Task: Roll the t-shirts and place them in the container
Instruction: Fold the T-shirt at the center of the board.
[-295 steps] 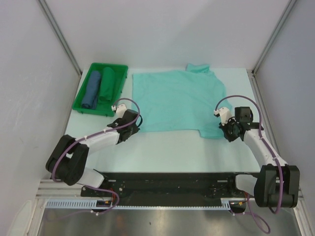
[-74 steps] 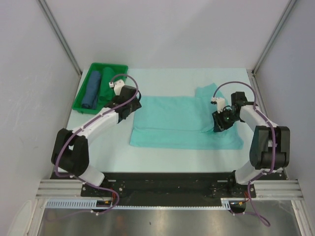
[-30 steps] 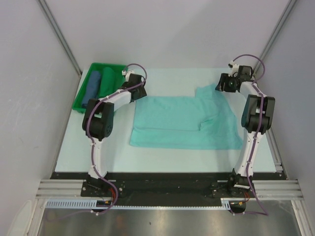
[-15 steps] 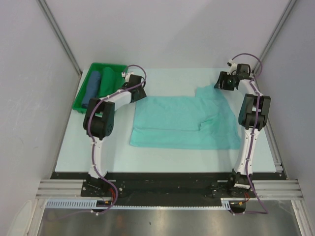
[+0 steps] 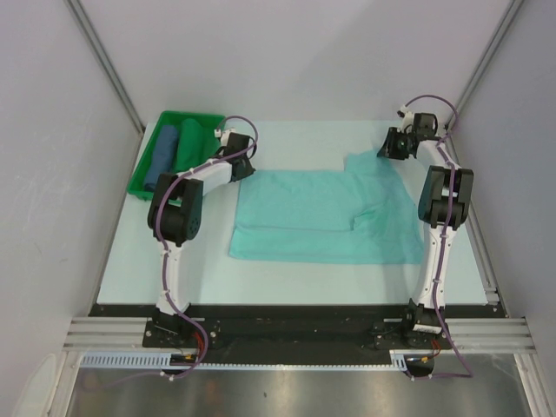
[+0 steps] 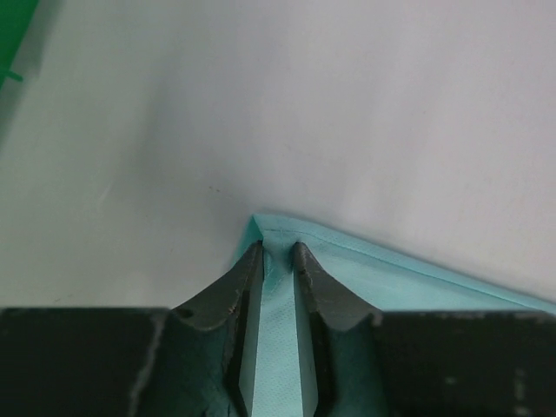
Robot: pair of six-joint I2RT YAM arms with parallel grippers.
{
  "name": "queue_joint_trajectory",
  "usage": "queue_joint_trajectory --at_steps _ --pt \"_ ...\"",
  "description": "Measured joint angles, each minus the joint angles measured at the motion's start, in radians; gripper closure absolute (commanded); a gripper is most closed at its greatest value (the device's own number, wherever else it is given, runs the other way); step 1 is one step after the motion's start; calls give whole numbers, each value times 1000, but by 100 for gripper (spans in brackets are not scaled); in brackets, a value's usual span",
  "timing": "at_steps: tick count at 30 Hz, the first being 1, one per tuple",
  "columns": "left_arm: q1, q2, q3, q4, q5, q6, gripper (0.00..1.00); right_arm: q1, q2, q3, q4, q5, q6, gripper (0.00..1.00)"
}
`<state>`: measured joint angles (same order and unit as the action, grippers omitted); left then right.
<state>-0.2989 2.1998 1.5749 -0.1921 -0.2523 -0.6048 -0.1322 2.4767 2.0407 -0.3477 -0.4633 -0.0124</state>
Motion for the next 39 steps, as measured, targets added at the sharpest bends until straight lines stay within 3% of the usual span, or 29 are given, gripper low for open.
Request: queue_joint_trajectory --at_steps 2,6,7,9,11,14,29,39 --pt "0 0 0 4 2 0 79 0 0 0 -3 -2 9 83" --pt "0 0 0 16 2 2 80 0 0 0 -7 -8 21 94" --pt "0 0 0 22 2 2 72 0 0 0 -7 -10 21 96" --pt "0 0 -3 39 3 3 66 1 0 0 -7 -13 23 97" --pt "0 -1 -8 54 3 8 50 2 0 0 -7 -16 24 98" --pt "1 -5 -21 61 -5 18 41 3 0 0 -8 -17 24 99" --pt "31 -5 30 55 -5 29 66 19 -3 -14 -7 -17 21 99" --pt "31 22 47 32 3 26 63 19 -16 -24 -14 -17 20 99"
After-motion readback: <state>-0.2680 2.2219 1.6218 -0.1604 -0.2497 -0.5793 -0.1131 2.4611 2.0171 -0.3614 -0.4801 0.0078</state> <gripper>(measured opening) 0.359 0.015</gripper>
